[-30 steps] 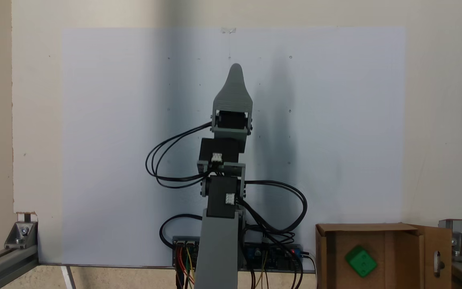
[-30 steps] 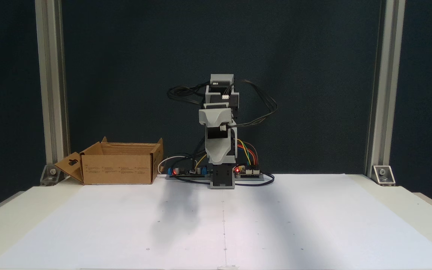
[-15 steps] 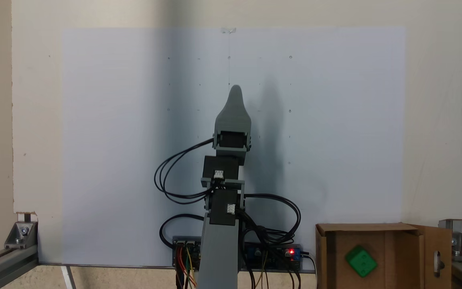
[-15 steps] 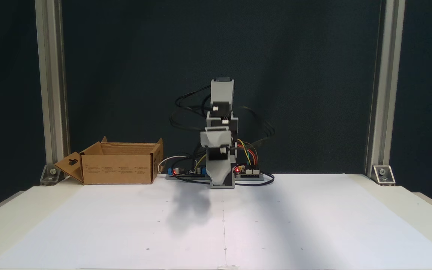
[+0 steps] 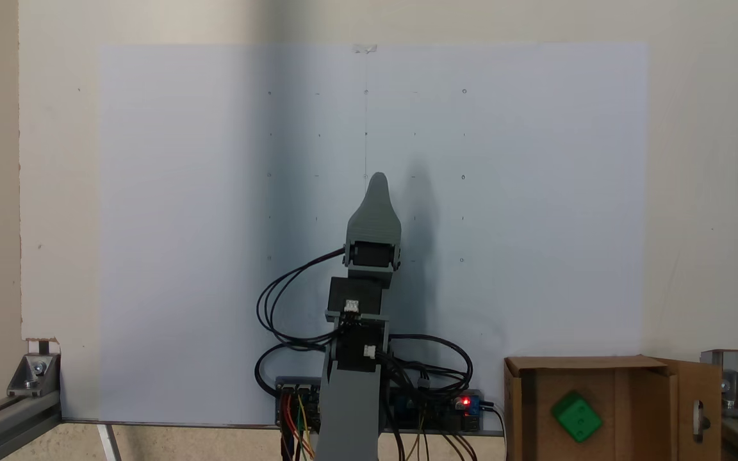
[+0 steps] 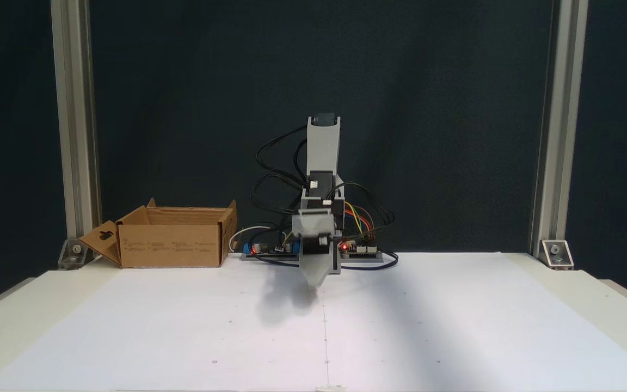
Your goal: Grasp a green dice and put it in the bin.
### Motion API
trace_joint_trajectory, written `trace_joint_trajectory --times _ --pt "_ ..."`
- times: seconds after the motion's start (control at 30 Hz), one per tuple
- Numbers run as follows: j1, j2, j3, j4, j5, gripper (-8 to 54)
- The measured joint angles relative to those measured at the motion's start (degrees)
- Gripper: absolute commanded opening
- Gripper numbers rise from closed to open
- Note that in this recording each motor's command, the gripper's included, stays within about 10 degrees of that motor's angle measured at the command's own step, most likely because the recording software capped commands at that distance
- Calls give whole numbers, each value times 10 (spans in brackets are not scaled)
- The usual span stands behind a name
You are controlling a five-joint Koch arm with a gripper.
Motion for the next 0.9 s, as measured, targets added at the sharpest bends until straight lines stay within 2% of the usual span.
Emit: trace_joint_trajectory --times 0.43,0.9 --pt "-9 15 52 -196 0 453" --pt "-56 15 52 -196 0 449"
